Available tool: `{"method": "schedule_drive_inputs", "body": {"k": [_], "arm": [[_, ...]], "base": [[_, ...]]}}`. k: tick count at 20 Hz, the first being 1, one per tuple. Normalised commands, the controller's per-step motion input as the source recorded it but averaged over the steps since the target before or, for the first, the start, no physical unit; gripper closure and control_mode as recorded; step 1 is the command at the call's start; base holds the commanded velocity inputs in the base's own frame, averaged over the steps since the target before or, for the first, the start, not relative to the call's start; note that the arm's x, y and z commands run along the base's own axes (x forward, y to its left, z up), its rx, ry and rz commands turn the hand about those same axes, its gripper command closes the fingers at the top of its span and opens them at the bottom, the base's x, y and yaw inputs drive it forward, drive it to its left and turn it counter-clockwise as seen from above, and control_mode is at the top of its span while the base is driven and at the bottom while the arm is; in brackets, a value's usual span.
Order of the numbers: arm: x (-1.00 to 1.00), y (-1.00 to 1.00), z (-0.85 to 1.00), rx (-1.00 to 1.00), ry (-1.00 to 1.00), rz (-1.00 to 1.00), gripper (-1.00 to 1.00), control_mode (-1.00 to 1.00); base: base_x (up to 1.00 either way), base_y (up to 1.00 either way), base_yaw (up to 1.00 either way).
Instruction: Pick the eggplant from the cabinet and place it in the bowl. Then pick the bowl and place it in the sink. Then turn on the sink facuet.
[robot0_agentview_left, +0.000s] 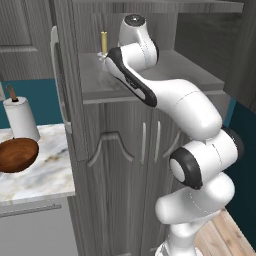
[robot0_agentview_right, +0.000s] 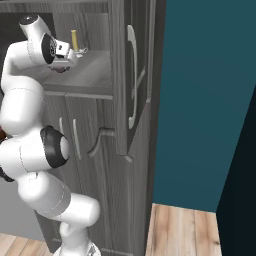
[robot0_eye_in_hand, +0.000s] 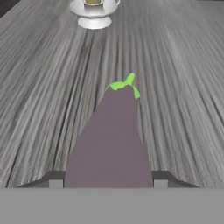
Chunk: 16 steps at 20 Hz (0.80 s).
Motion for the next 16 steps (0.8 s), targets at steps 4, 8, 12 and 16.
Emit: {"method": "schedule_drive_inputs", "body": {"k": [4, 8, 12, 16], "arm": [[0.00, 0.00, 0.00, 0.00, 0.00, 0.00, 1.00, -1.00], [-0.55, 0.00, 0.00, 0.00, -0.06, 0.00, 1.00, -1.00], [-0.98, 0.00, 0.00, 0.00, -0.09, 0.00, 1.00, -1.00], [-1.00, 0.01, 0.00, 0.00, -0.07, 0.00, 1.00, -1.00]], "base": [[0.00, 0.00, 0.00], [0.00, 0.00, 0.00], [0.00, 0.00, 0.00], [0.00, 0.00, 0.00]]}}
